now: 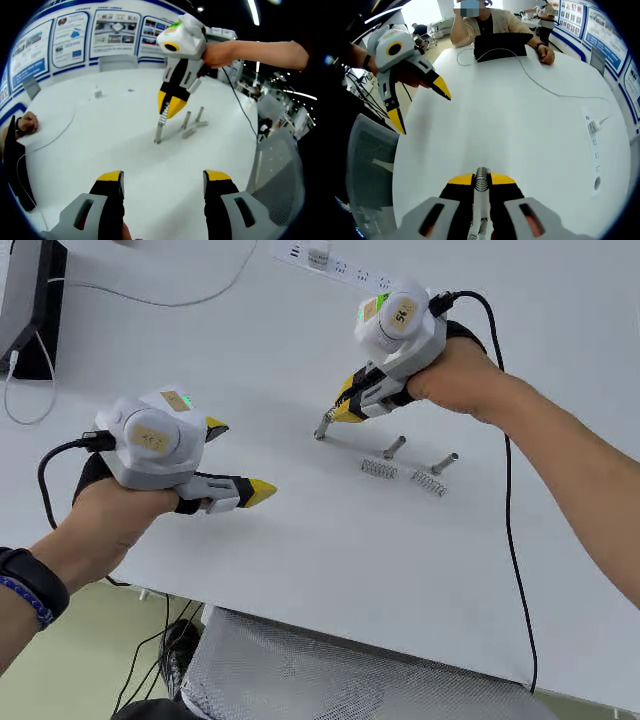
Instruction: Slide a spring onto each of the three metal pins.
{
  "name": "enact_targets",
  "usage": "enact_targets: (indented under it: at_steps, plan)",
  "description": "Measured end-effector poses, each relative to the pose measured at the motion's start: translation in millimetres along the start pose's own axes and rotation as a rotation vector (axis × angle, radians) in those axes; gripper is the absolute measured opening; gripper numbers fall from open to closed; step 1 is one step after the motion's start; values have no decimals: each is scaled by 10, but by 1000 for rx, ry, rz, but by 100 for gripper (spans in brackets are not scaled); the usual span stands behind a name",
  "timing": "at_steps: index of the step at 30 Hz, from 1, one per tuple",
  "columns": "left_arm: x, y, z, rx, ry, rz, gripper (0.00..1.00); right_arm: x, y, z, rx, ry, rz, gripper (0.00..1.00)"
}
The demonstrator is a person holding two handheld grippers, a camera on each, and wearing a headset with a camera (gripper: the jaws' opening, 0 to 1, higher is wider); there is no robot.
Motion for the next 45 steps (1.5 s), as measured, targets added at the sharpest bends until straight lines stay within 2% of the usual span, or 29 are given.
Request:
enact_targets:
  at_steps: [12,21,34,45]
  plan:
    - [50,-23,-41,6,8,-7,65,7,15,111,20,11,-12,12]
    - [40,-35,-40,9,4,-9,65,11,62,141,7,18,-9,12]
    - [20,-36,-41,10,2,-8,64,37,69,228,46,22,-72,12]
    - [33,-44,-41,11,4,-10,64,91,77,276,62,20,-96,13]
Point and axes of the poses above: the centre of the closed fingertips' face, and the gripper's own axes: z roughly forward along the fingers, x roughly to its left, y roughly out of its top, the point moved 10 cm from there along -z, roughly backward along the fingers, and after that the axes turned 8 degrees about -x, right-handed, at the moved point
